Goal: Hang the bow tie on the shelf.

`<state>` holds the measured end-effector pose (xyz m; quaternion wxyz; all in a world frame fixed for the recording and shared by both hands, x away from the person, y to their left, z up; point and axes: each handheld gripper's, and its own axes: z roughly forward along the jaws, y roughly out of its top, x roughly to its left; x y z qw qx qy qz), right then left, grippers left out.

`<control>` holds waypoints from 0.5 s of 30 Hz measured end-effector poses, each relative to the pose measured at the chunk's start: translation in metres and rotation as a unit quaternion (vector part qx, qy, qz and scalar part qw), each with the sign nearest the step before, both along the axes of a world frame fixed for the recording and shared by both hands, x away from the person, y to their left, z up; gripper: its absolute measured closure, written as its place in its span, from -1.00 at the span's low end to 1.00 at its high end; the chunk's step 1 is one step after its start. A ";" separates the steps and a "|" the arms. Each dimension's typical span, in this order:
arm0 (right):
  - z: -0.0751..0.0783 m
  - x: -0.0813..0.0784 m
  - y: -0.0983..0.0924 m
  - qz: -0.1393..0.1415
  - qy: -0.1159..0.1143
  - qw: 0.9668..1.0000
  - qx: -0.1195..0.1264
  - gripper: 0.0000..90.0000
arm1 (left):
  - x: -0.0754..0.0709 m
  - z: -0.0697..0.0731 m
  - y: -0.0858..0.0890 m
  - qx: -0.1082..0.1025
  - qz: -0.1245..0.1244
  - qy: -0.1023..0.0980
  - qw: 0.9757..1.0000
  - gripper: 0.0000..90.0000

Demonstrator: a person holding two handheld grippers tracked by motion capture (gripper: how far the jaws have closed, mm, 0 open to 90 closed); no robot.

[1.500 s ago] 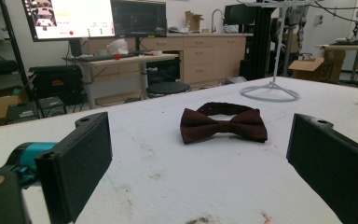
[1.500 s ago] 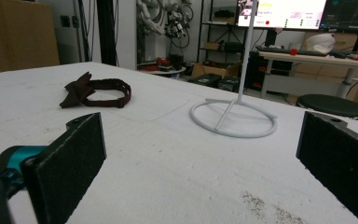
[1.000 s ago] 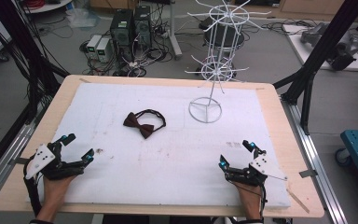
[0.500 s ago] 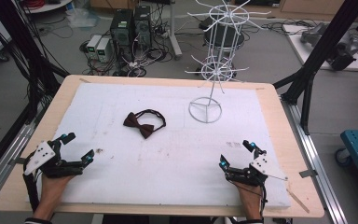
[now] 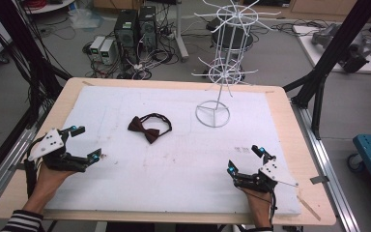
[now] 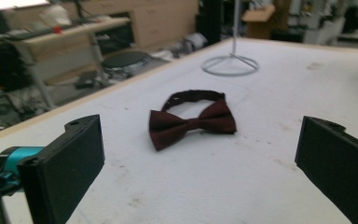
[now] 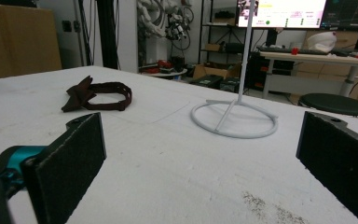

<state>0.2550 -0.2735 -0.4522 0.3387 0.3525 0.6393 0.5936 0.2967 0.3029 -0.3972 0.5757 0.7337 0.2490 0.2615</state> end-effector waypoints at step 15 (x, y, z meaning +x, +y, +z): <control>0.000 0.000 0.000 0.001 0.000 1.000 0.000 -0.99 | 0.040 0.031 -0.024 0.069 -0.065 0.032 0.995 -0.96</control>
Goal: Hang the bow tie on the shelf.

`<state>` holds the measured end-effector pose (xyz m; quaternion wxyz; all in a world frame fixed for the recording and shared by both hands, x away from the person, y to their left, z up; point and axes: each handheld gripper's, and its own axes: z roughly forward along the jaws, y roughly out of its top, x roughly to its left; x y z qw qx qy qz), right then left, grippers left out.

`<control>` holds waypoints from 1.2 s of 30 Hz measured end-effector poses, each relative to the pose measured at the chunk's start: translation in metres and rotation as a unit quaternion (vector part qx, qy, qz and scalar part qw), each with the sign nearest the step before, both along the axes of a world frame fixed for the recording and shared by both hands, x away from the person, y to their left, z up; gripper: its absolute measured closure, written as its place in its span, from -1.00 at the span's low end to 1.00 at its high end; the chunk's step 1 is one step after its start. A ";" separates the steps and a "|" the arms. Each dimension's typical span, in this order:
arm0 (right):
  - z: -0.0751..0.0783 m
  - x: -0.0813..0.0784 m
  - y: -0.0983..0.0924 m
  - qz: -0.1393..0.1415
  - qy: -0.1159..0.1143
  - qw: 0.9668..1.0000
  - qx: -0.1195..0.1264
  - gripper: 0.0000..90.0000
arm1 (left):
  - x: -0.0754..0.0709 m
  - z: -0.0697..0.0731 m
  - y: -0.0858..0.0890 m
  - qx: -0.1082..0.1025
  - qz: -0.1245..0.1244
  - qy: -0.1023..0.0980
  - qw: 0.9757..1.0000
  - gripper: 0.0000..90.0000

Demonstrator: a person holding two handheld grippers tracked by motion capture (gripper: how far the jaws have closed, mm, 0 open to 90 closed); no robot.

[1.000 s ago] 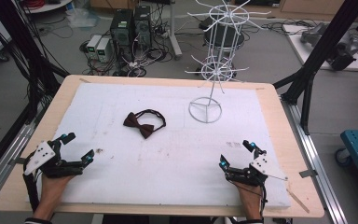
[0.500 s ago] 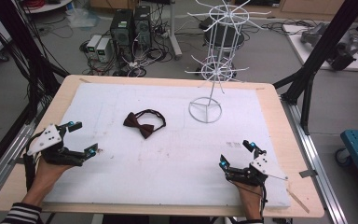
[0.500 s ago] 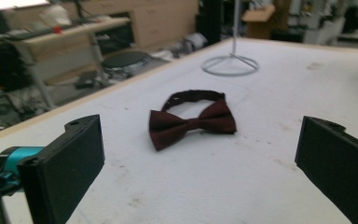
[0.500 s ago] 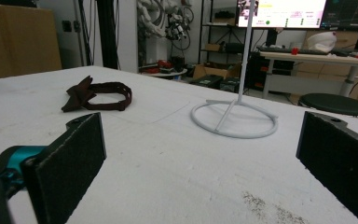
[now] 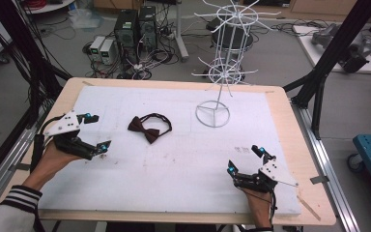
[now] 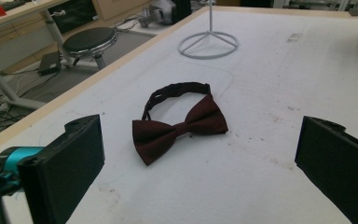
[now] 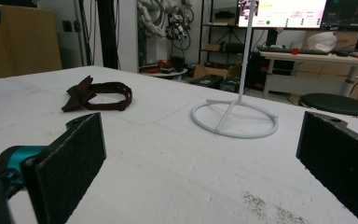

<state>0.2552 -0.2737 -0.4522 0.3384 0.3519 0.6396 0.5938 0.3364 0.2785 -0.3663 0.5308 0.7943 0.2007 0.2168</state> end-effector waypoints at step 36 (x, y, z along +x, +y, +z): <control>0.000 0.000 -0.002 0.002 -0.007 1.000 0.004 -0.99 | 0.097 0.020 -0.083 0.186 -0.140 0.097 0.968 -0.96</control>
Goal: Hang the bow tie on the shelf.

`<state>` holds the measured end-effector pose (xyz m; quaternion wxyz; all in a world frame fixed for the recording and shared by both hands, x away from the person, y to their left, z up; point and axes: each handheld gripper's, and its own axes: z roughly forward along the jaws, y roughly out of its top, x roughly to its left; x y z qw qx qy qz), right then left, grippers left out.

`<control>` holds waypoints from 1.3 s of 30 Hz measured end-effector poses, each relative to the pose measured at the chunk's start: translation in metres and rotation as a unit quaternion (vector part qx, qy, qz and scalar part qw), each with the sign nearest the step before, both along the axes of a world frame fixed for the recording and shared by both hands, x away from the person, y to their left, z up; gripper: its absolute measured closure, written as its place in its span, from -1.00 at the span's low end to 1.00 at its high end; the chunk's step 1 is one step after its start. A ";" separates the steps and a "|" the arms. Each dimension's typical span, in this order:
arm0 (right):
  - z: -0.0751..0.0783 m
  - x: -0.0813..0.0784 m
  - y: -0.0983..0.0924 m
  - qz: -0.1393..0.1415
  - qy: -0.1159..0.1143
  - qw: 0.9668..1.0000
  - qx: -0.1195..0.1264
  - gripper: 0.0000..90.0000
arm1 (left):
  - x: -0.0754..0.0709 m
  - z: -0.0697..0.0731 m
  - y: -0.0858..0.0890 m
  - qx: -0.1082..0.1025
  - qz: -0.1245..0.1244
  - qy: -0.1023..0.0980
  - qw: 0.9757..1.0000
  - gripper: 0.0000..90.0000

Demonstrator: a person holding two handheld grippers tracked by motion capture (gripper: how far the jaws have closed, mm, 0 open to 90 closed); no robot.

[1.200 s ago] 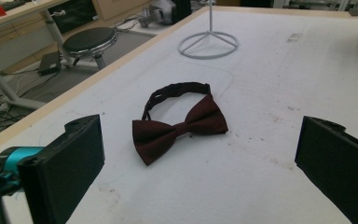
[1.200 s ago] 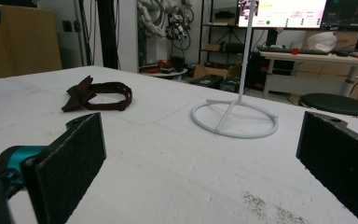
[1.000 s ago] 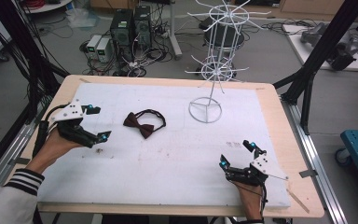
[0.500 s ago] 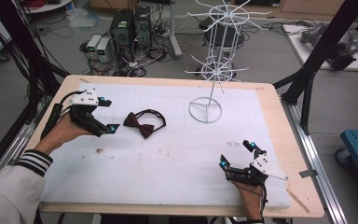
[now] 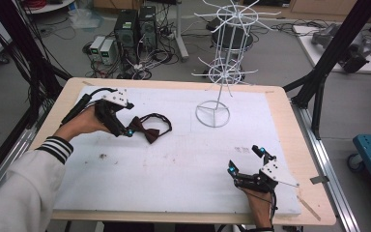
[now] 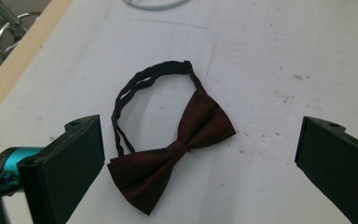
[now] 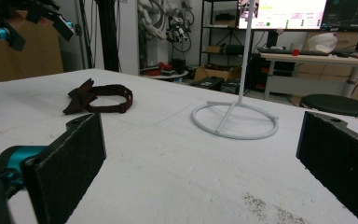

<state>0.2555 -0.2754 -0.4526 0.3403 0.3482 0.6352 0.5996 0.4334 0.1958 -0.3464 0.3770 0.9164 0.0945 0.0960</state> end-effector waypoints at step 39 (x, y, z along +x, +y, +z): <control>-0.001 -0.001 -0.002 0.004 0.003 1.000 0.014 -0.99 | 0.049 -0.057 -0.024 0.141 0.002 0.028 0.990 -0.96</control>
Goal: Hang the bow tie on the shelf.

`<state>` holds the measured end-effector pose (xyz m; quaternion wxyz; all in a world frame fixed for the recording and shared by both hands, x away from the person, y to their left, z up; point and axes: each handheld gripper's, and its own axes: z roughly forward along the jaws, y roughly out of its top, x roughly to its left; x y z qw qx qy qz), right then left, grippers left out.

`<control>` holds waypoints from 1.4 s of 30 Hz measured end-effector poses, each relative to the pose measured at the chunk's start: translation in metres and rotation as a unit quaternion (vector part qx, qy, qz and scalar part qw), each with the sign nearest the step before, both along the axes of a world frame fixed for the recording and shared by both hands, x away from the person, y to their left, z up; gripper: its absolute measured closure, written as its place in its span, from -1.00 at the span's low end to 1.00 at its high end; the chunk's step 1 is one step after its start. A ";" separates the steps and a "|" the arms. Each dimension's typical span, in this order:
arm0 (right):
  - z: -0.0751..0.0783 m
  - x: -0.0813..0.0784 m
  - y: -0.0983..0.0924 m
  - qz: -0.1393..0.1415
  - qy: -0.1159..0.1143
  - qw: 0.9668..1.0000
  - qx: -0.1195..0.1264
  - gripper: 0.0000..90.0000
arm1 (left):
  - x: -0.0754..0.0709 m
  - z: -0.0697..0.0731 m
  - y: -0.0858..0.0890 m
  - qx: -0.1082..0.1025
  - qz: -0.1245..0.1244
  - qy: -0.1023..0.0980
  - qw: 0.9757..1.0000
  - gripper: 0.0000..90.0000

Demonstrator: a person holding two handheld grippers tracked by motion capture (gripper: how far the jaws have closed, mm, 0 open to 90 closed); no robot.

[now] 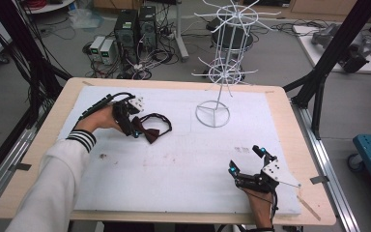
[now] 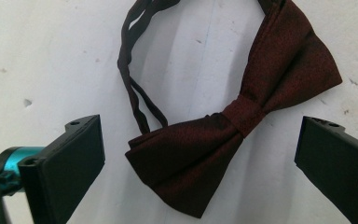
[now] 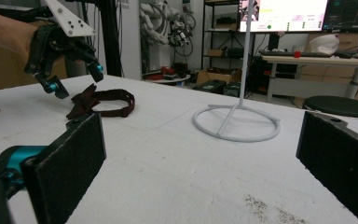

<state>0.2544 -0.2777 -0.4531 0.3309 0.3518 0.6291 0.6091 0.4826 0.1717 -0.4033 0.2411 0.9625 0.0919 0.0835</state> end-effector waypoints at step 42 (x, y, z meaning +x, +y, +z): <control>0.000 0.000 0.000 -0.002 -0.001 1.000 0.001 -0.99 | -0.009 -0.007 -0.002 -0.003 -0.025 0.033 0.999 0.59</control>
